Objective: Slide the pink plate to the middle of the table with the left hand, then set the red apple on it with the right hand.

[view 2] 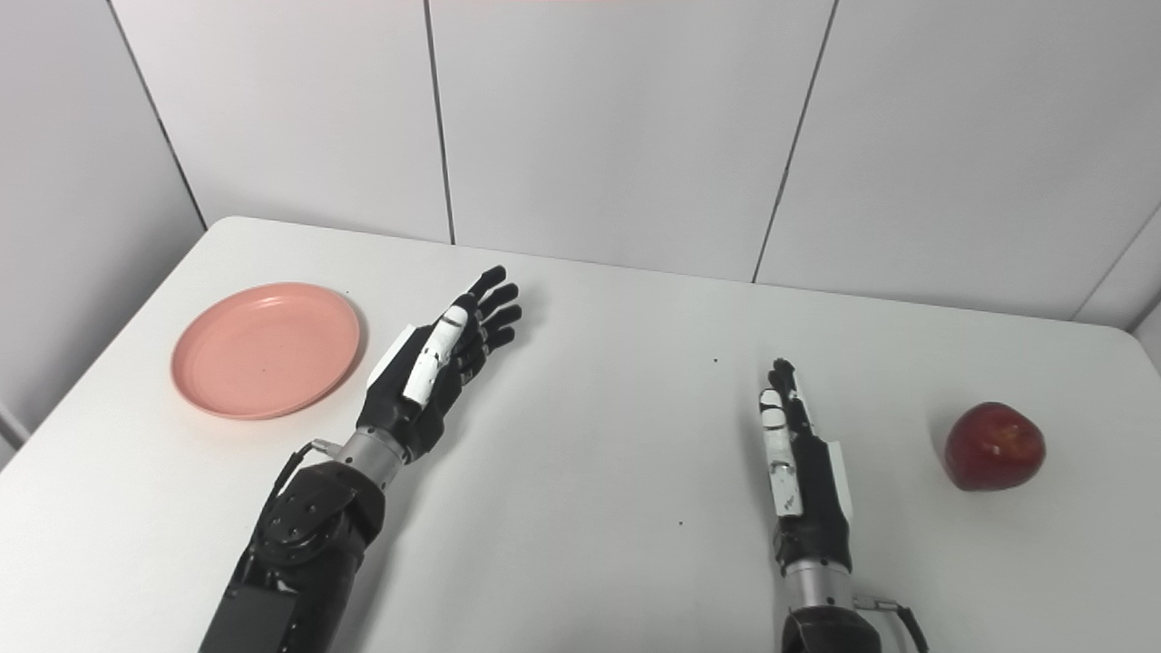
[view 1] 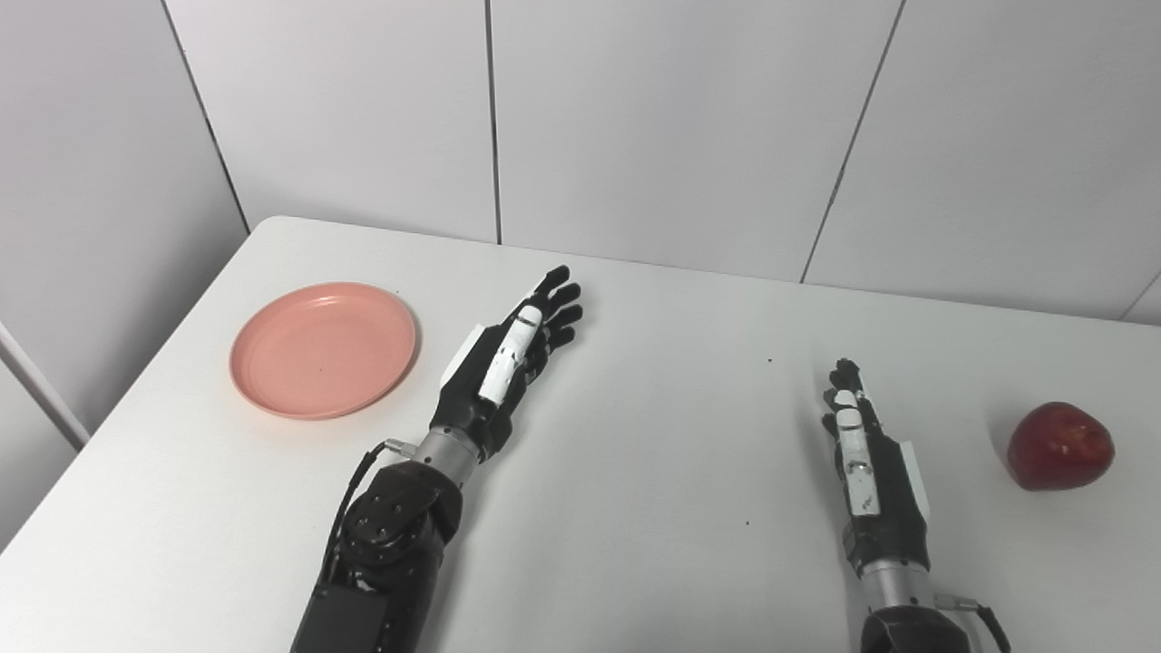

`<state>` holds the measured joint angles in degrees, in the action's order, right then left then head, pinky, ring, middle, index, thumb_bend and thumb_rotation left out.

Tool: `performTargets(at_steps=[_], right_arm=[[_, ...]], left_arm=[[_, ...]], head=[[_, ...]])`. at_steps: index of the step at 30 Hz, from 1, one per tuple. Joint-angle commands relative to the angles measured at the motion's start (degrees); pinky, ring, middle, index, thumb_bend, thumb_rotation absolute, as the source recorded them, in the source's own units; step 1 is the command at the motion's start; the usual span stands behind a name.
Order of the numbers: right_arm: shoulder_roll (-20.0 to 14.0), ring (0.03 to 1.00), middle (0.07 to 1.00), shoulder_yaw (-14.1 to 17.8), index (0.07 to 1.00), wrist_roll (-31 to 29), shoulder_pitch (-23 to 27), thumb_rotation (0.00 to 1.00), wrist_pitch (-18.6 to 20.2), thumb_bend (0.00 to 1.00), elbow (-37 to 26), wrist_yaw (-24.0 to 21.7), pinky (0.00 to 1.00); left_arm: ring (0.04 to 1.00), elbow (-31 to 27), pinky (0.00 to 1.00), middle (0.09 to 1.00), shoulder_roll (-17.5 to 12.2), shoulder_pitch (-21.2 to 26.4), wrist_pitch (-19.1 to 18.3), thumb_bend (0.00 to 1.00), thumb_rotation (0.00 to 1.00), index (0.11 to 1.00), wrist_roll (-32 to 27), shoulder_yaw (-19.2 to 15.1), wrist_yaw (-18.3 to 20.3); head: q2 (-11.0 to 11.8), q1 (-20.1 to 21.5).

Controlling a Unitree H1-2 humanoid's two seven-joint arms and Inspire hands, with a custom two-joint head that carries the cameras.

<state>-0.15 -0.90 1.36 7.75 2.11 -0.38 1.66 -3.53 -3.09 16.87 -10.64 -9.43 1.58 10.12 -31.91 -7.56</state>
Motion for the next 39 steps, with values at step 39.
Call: performTargets(at_steps=[39], right_arm=[[-2.42, 0.981, 0.980, 1.15, 0.976, -2.87, 1.07, 1.00, -6.89, 0.21, 1.46, -2.20, 0.99]], left_arm=[[0.958, 6.59, 0.95, 0.960, -10.52, 14.26, 6.64, 0.41, 1.00, 0.933, -3.42, -16.92, -5.37]], head=[[1.07, -3.50]])
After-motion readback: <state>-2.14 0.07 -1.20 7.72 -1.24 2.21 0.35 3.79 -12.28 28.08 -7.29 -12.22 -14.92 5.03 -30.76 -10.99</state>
